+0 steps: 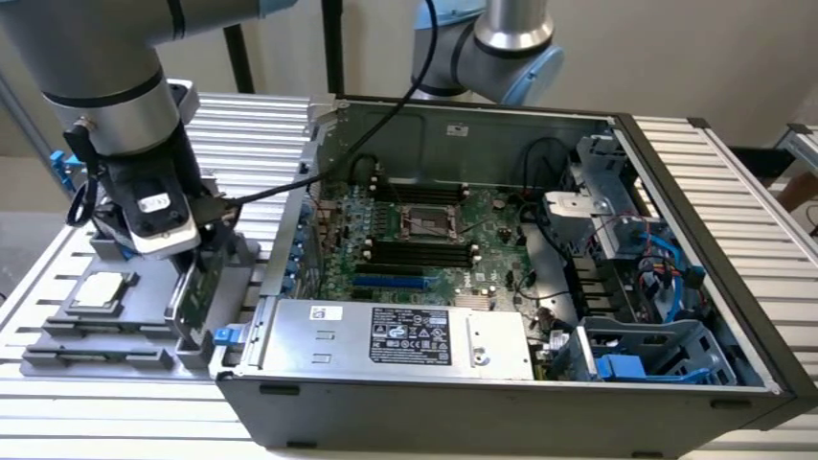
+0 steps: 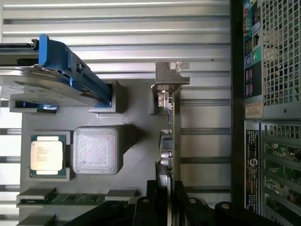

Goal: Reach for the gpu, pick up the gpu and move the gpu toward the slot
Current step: 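Pick up the gpu and move the gpu toward the slot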

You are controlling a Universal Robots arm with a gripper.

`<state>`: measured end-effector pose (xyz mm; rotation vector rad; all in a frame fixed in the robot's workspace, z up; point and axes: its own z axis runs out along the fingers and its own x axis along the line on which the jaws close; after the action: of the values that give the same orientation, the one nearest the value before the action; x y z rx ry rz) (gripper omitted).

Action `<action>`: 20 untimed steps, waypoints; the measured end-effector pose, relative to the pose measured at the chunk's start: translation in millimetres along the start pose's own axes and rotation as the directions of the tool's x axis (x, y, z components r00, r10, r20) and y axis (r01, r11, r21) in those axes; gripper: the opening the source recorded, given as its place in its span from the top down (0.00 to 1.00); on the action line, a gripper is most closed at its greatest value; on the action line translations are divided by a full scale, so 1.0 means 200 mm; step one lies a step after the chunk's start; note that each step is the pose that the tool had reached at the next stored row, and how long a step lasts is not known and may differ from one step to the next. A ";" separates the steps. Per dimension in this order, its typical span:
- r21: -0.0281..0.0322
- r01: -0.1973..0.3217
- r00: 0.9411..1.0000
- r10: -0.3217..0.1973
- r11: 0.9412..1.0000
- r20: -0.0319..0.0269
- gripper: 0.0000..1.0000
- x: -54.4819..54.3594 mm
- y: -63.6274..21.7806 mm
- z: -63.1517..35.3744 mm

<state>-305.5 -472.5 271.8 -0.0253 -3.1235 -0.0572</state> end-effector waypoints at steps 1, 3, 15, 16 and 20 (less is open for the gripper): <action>0.000 0.000 1.000 0.000 1.000 0.000 0.74 0.00 0.001 -0.018; 0.000 0.000 1.000 0.000 1.000 -0.001 0.74 0.00 0.002 -0.062; 0.000 0.000 1.000 0.000 1.000 -0.015 0.74 -0.05 0.011 -0.336; 0.000 0.000 1.000 0.000 1.000 -0.017 0.74 -0.06 0.011 -0.360; 0.000 0.000 1.000 0.000 1.000 -0.023 0.74 -0.11 0.013 -0.451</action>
<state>-282.3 -473.6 361.7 -0.0251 -3.1003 -0.0567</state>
